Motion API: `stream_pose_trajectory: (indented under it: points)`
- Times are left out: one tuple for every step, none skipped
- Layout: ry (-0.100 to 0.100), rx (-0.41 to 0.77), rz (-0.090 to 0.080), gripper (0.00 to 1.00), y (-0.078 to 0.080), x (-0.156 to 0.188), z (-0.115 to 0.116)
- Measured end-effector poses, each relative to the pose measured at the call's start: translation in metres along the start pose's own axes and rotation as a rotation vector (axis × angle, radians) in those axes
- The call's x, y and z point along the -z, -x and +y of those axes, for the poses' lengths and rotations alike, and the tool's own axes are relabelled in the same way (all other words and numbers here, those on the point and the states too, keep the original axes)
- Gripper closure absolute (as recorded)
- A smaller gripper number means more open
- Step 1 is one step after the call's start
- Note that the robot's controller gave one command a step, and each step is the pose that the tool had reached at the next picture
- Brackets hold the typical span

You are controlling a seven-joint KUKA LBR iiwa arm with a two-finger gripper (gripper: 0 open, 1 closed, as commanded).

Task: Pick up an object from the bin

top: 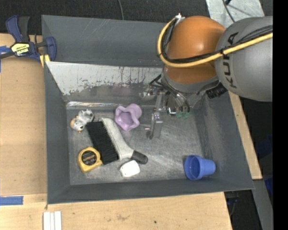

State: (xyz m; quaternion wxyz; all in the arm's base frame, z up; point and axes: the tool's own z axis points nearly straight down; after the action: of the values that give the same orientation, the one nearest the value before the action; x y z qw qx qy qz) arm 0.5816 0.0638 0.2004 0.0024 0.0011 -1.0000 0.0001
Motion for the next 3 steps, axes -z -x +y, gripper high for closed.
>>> stream_pose_trajectory:
  points:
    - [0.001,-0.001,-0.008,0.0,0.002,0.005,0.0]
    - [0.001,0.079,-0.014,0.0,0.014,-0.021,-0.003]
    - [0.002,-0.221,-0.023,1.0,0.038,-0.124,-0.014]
